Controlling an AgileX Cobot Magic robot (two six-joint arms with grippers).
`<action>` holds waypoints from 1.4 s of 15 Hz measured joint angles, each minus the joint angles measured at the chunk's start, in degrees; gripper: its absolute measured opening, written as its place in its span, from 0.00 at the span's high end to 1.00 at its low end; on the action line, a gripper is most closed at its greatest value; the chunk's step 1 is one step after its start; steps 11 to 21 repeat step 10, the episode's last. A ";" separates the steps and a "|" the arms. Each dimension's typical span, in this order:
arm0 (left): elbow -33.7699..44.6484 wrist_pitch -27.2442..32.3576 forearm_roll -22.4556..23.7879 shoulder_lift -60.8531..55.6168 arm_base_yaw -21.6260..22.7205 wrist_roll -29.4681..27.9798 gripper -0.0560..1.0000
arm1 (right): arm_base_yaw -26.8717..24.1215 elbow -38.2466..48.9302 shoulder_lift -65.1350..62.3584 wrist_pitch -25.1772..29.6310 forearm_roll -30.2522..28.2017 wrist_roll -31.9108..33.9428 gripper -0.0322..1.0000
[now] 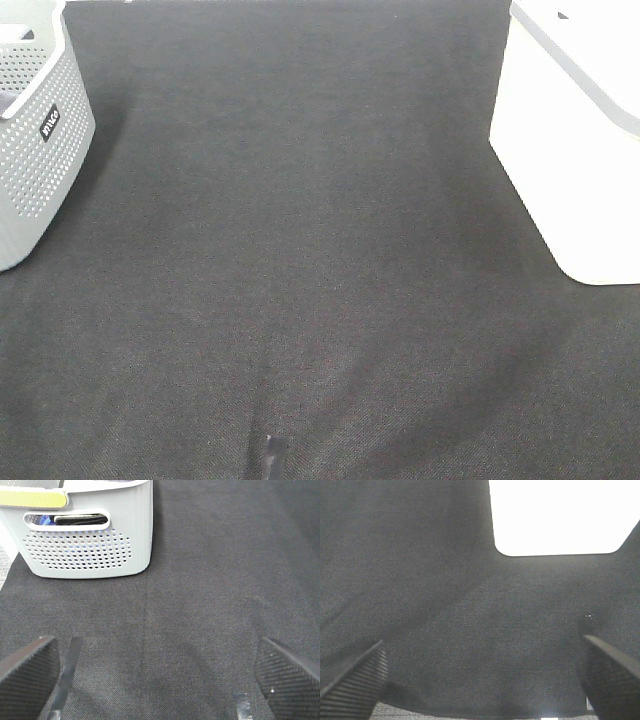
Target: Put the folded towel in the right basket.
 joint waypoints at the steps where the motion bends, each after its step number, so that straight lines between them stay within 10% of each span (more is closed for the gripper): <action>1: 0.00 0.00 0.00 0.00 0.00 0.00 0.01 | 0.00 0.00 0.00 0.00 0.00 0.00 0.03; 21: 0.00 0.00 0.00 0.00 0.00 0.00 0.01 | 0.00 0.00 0.00 0.00 0.00 0.06 0.03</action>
